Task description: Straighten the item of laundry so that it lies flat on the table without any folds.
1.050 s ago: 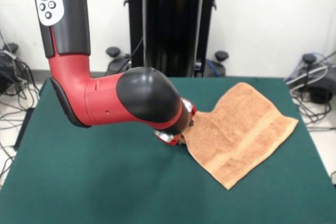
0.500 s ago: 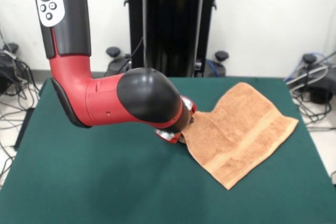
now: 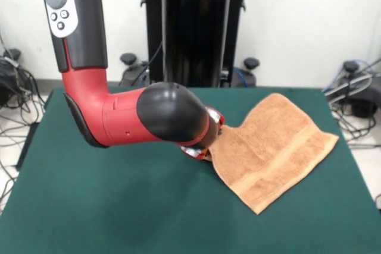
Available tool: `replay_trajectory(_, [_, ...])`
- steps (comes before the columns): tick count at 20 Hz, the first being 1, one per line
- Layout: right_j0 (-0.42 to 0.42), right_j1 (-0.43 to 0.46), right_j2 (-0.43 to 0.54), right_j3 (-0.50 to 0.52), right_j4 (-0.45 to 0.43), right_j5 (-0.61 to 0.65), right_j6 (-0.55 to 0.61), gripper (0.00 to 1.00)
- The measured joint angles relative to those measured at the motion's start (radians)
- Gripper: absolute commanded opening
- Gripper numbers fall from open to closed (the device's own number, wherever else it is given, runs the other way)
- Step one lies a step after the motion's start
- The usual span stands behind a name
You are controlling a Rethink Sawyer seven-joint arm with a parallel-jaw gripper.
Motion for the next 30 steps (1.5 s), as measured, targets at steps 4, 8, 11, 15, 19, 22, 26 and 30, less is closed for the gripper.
replay_trajectory(4, [0.000,0.018,-0.002,-0.007,0.000,0.007,0.000,1.00])
replay_trajectory(8, [0.000,0.042,-0.003,-0.021,0.000,0.018,0.000,1.00])
replay_trajectory(11, [0.000,0.052,-0.004,-0.031,0.000,0.029,-0.002,1.00])
replay_trajectory(15, [0.000,0.051,-0.006,-0.034,-0.001,0.045,-0.012,1.00])
replay_trajectory(19, [0.000,0.046,-0.007,-0.033,-0.018,0.063,-0.035,1.00])
replay_trajectory(22, [0.000,0.035,-0.009,-0.033,-0.033,0.082,-0.059,1.00])
replay_trajectory(26, [0.000,0.013,-0.018,-0.033,-0.060,0.128,-0.103,1.00])
replay_trajectory(30, [-0.003,-0.011,-0.031,-0.035,-0.087,0.175,-0.144,1.00])
